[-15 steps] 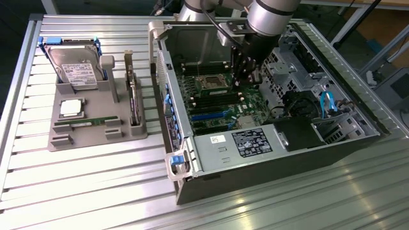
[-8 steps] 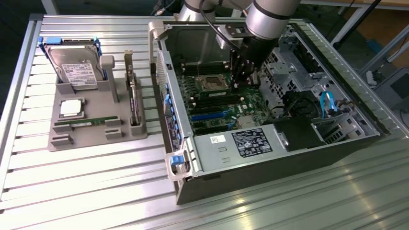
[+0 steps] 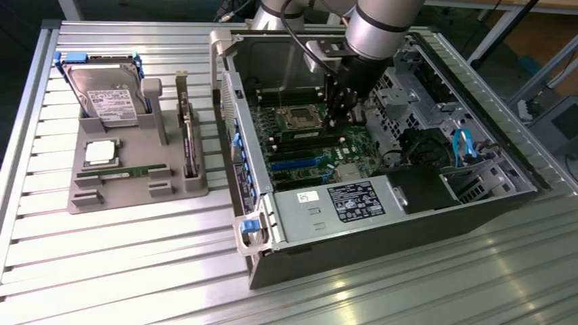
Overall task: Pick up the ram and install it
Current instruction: 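Insert the ram into the slot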
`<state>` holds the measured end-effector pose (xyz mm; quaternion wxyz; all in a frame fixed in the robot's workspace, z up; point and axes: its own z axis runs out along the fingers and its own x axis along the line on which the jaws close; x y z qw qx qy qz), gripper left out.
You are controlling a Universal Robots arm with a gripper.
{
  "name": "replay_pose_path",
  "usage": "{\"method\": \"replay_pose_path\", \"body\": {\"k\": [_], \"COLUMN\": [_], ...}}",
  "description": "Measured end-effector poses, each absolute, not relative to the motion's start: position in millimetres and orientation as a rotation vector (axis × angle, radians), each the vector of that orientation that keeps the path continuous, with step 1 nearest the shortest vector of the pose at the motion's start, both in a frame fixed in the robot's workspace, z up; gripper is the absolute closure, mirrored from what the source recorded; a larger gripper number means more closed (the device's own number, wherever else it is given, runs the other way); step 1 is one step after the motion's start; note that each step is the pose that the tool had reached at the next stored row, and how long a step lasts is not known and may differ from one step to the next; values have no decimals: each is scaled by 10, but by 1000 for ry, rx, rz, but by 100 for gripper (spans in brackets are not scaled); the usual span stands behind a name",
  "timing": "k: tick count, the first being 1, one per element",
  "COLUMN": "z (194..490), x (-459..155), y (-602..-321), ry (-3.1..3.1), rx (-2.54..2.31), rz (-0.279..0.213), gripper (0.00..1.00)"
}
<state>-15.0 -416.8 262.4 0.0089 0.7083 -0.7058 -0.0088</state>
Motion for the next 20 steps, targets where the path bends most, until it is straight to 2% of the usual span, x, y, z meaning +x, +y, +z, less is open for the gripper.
{"method": "replay_pose_path", "body": {"k": [20], "z": [2482], "x": [-150], "y": [-4138], "ry": [-2228], "rx": [2190], "rz": [-28], "gripper": [88]}}
